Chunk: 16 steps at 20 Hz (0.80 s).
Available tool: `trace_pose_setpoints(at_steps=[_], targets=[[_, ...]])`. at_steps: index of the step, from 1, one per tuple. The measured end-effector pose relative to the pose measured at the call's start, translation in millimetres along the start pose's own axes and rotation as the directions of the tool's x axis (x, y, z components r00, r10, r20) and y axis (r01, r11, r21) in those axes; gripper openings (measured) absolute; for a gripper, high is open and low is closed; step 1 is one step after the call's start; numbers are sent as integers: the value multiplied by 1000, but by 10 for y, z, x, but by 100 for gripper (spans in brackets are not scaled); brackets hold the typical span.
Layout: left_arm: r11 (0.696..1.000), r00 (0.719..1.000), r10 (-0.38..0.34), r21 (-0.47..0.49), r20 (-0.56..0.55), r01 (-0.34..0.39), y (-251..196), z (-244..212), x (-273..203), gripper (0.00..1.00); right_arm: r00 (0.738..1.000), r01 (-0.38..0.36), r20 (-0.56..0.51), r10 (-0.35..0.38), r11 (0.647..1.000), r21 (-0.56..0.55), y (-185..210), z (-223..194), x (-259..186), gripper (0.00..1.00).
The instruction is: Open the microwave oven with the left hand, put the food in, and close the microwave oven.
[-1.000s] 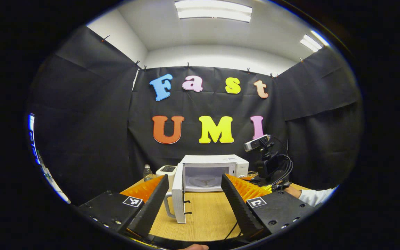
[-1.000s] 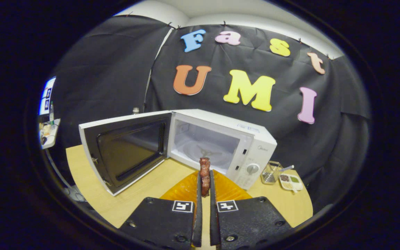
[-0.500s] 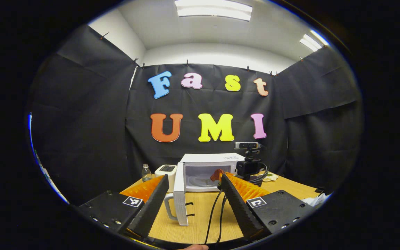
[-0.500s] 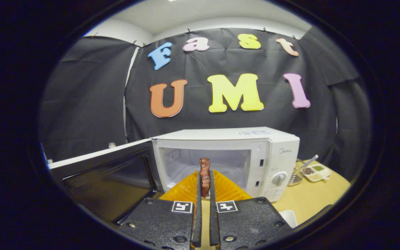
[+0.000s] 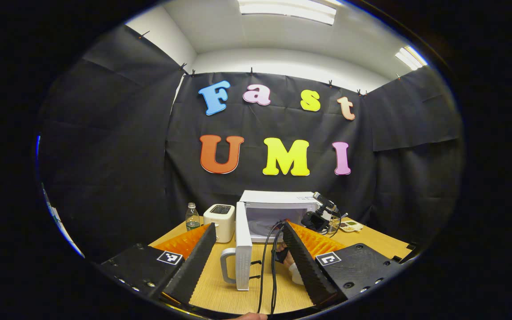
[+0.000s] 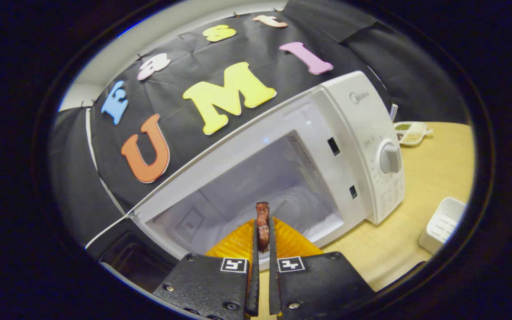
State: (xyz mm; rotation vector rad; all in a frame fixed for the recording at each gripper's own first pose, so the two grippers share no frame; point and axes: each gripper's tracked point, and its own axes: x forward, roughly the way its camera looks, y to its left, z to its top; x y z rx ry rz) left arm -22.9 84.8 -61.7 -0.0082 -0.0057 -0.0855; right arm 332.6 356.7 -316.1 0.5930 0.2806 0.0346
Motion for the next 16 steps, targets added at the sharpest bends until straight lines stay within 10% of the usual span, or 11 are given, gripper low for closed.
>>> trace_pose_setpoints(at_steps=[7,16], targets=[[1000,998,-10,10,-63,10,87,-284,179,93,997,79,11,-82,984,158,61,-142,427,12],[998,995,-64,-26,-82,62,78,-421,321,93,997,74,27,-76,994,75,51,-285,674,16]])
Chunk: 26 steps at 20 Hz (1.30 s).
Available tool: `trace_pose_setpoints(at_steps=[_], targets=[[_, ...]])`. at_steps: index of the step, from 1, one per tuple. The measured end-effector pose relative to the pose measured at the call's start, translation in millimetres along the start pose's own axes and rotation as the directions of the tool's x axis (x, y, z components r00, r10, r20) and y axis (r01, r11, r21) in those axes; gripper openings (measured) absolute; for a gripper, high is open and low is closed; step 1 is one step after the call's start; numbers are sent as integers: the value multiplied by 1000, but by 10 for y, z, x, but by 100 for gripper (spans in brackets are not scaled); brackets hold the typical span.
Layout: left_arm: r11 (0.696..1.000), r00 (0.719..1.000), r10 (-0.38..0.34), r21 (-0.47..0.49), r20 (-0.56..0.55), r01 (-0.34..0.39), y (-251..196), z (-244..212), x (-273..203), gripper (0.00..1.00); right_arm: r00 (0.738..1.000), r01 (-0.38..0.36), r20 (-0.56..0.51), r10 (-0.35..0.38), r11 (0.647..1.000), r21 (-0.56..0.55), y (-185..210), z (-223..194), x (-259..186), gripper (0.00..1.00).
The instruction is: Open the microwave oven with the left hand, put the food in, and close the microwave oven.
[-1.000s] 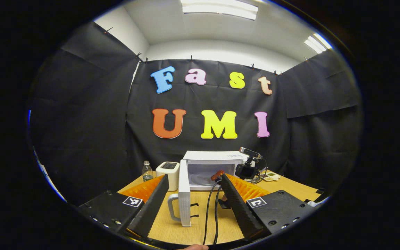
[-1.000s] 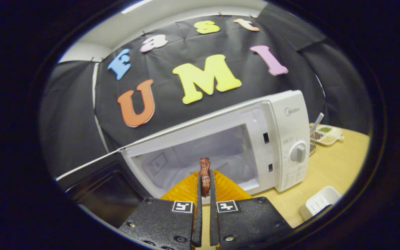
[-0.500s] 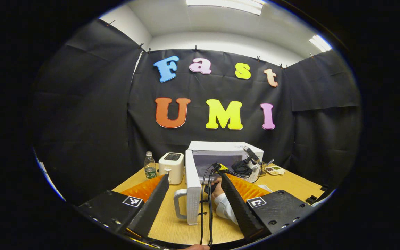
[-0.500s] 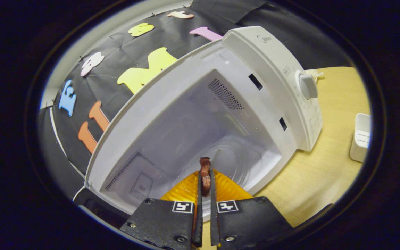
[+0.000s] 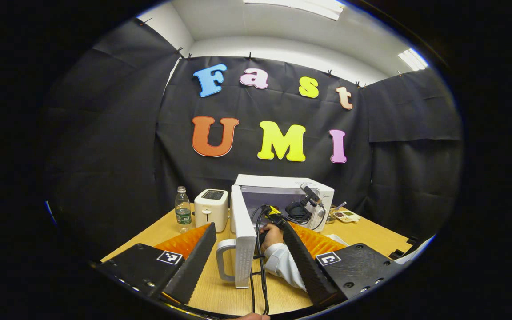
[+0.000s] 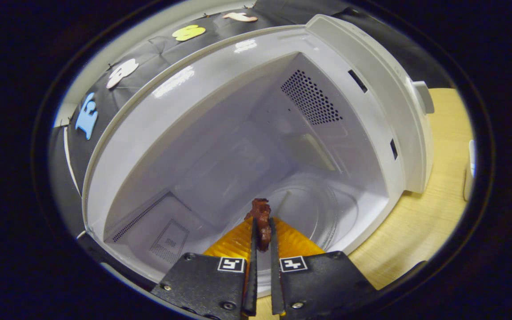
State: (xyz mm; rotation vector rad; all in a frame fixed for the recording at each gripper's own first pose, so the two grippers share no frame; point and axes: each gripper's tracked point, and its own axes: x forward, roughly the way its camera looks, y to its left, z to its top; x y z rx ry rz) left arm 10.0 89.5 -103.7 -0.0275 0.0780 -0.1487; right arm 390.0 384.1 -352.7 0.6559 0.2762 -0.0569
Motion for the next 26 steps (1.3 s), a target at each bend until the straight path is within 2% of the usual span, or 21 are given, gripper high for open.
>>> trace_pose_setpoints(at_steps=[5,6,7,8,9,10,12,13,15,18,19,20,23,25,26], targets=[[1000,1000,2,-8,17,-2,19,34,-31,93,1000,16,-16,-18,991,-136,76,-85,-5,20],[1000,1000,-3,-10,28,3,7,60,-45,93,1000,27,-10,-29,984,-174,68,-88,-4,13],[1000,999,-8,-11,33,8,3,75,-59,93,999,34,-6,-36,977,-208,57,-96,-3,22],[1000,999,-9,-10,32,9,5,65,-74,93,999,40,-6,-42,971,-238,58,-114,-11,17],[1000,999,-7,-8,32,8,17,59,-84,93,998,50,-13,-55,961,-271,47,-138,-11,25],[1000,1000,-6,-5,29,6,18,52,-96,93,998,59,-19,-68,952,-301,19,-164,-20,22],[1000,1000,8,-3,25,-8,70,44,-120,93,994,75,-44,-96,934,-349,-31,-217,-10,53],[1000,1000,16,-6,25,-16,88,54,-142,93,992,79,-58,-108,924,-375,-54,-235,-3,84],[1000,999,22,-6,26,-22,103,45,-201,93,993,76,-56,-108,909,-410,-39,-178,-67,92],[999,998,49,-8,28,-48,214,56,-296,93,996,22,-66,-57,895,-445,104,-66,-219,94],[998,998,56,-9,26,-56,239,53,-339,93,997,2,-68,-37,892,-453,151,-18,-295,87],[998,997,67,-9,30,-66,285,68,-391,93,998,-24,-69,-10,886,-463,202,41,-398,94],[995,994,96,-7,56,-96,390,130,-546,93,1000,0,8,5,853,-522,194,351,-699,95],[992,989,123,-22,79,-122,485,179,-631,93,998,-7,48,38,847,-531,226,536,-897,96],[992,989,126,-26,77,-125,512,164,-658,93,997,-1,61,40,844,-537,192,620,-976,89]])
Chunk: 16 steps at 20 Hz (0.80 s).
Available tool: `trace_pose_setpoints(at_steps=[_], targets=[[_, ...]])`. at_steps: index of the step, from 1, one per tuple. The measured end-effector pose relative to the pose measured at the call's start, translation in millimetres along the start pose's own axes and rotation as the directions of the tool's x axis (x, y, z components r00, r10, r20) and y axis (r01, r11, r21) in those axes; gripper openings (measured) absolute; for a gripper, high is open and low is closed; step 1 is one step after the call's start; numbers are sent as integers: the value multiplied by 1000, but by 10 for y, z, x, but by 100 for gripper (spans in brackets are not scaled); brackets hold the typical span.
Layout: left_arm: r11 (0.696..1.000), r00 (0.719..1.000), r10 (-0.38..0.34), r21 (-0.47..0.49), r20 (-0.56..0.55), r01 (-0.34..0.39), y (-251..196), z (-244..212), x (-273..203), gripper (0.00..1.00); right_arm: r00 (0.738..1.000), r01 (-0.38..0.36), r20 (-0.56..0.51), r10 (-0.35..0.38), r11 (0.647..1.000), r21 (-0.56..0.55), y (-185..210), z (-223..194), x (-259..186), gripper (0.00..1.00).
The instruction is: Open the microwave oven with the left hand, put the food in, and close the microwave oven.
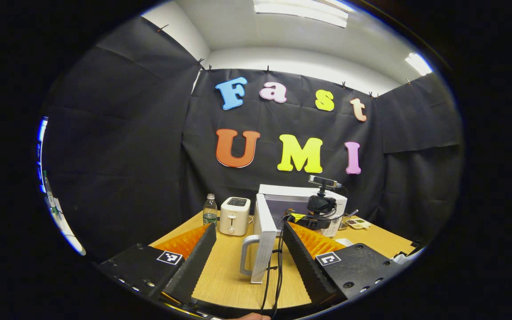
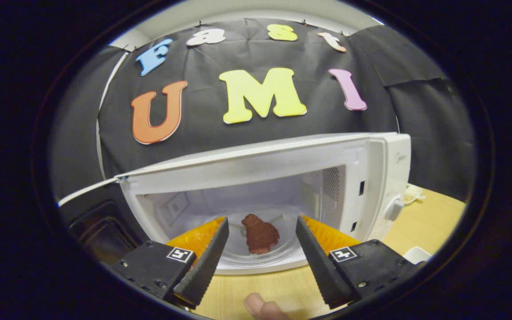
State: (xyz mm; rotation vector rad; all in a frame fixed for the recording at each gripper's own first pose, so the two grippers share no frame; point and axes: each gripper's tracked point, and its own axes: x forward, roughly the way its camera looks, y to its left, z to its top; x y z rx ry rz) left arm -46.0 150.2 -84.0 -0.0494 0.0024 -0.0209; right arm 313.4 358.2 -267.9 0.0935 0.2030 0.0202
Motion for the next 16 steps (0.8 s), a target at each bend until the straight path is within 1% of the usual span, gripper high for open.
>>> trace_pose_setpoints(at_steps=[1,2,3,6,9,11,12,13,14,16], targets=[[1000,1000,4,-6,-11,-4,40,-53,-41,93,1000,7,6,-7,1000,-7,-72,71,-95,99],[1000,1000,10,-14,-19,-10,75,-81,-86,93,1000,9,10,-9,1000,-8,-139,133,-193,89],[1000,1000,10,-16,-24,-11,94,-86,-112,93,1000,-1,19,1,1000,-1,-183,214,-294,99],[1000,1000,3,-13,-24,-3,149,-90,-178,93,998,43,49,-42,999,-10,-481,434,-623,99],[1000,1000,-1,-17,-4,1,245,-63,-188,93,996,57,77,-54,998,-39,-708,613,-954,99],[999,1000,6,-43,14,-6,352,-62,-132,93,991,63,122,-55,996,-63,-884,781,-1222,99],[999,999,13,-43,29,-12,420,-38,-83,81,988,61,149,-51,996,-64,-965,870,-1381,99],[999,999,26,-37,35,-25,494,-62,-30,81,985,56,168,-44,996,-65,-1042,958,-1545,99],[999,999,33,-24,31,-32,552,-103,41,93,983,45,182,-32,996,-72,-1104,1017,-1715,99],[998,998,55,-2,19,-55,661,-190,192,92,978,18,208,-1,997,-81,-1248,1165,-2069,99]])
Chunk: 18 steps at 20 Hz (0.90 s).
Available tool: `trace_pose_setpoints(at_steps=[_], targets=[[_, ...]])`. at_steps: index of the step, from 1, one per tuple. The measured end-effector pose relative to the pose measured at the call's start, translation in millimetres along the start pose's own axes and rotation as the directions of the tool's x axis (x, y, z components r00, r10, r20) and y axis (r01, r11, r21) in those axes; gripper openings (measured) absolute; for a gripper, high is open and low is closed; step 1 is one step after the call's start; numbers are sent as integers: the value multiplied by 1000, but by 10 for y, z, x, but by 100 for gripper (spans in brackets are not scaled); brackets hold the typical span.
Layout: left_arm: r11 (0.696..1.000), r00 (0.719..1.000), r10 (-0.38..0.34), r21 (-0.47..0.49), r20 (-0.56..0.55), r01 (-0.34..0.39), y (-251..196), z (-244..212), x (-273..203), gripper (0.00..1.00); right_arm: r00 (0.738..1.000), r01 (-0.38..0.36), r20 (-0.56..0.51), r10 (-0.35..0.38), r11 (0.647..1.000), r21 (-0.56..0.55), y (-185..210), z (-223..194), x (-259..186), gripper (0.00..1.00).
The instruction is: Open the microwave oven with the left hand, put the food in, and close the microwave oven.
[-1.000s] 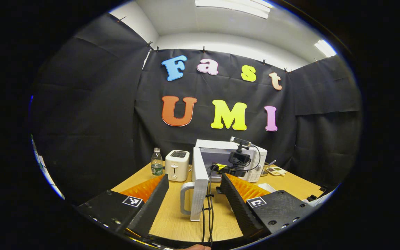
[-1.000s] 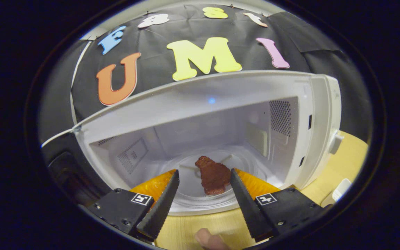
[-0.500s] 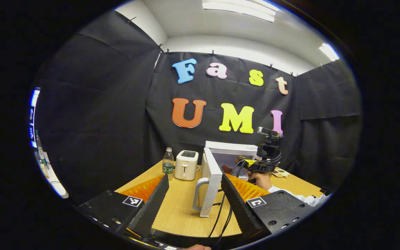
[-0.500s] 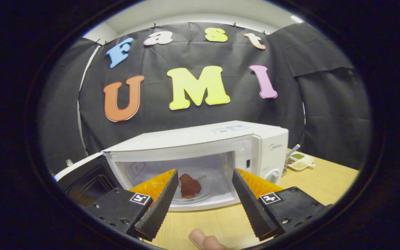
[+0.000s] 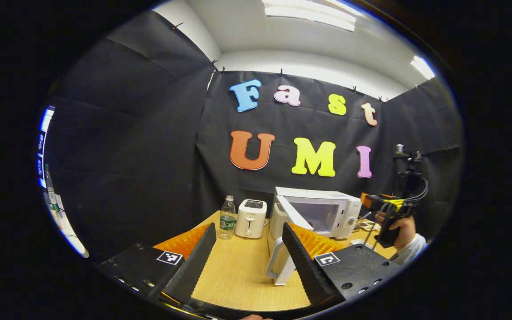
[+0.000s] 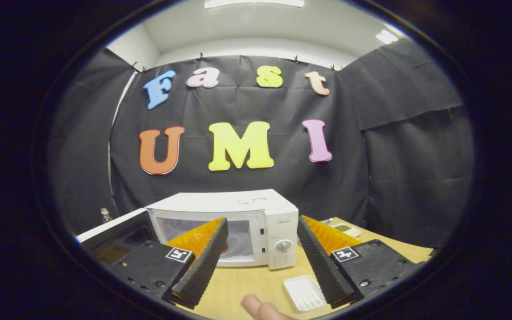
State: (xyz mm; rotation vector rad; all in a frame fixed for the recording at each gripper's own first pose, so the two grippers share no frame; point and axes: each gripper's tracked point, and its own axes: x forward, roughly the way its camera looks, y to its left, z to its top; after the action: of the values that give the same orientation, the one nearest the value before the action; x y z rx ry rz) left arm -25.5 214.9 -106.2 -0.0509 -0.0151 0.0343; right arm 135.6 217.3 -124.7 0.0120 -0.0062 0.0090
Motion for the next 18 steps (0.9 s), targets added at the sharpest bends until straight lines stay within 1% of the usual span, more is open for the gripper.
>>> trace_pose_setpoints(at_steps=[2,3,4,5,6,7,8,9,11,12,13,14,15,17,18], targets=[[999,999,28,48,-23,-27,73,-141,129,90,1000,-13,15,13,1000,-15,-184,168,-287,99],[997,999,26,73,-29,-24,70,-184,207,91,1000,-16,17,17,1000,-19,-273,235,-423,99],[996,999,3,84,-34,0,7,-226,262,87,999,-25,23,25,1000,-18,-345,311,-551,99],[996,999,-8,83,-37,11,-39,-258,306,80,999,-37,28,37,999,-14,-400,386,-673,99],[996,1000,-2,85,-24,4,-35,-266,360,73,998,-56,34,57,998,-13,-452,441,-788,99],[996,1000,-2,90,-14,3,-32,-280,412,73,997,-69,30,69,997,-15,-502,489,-898,99],[995,999,-37,91,-15,38,-85,-309,468,73,997,-73,26,74,997,-18,-590,501,-1006,99],[995,997,-70,74,-36,72,-191,-419,548,58,997,-79,23,80,996,-32,-653,527,-1114,99],[995,997,-59,73,-56,63,-126,-537,665,28,997,-57,41,60,996,-63,-842,628,-1315,99],[995,998,-47,89,-51,52,-95,-576,717,17,997,-47,57,52,996,-77,-916,675,-1416,99],[994,1000,19,109,-25,-16,20,-560,765,29,996,-45,68,51,995,-86,-959,714,-1494,99],[994,999,30,106,-24,-27,100,-566,844,0,995,-53,75,60,994,-91,-977,727,-1565,99],[997,999,4,76,-44,-1,6,-669,868,0,995,-63,71,69,994,-91,-993,725,-1622,99],[999,998,-28,39,-65,31,-34,-820,988,0,994,-84,56,89,993,-87,-1043,713,-1712,99],[999,997,-27,32,-78,30,-6,-901,1057,0,994,-90,55,95,992,-85,-1066,741,-1749,99]])
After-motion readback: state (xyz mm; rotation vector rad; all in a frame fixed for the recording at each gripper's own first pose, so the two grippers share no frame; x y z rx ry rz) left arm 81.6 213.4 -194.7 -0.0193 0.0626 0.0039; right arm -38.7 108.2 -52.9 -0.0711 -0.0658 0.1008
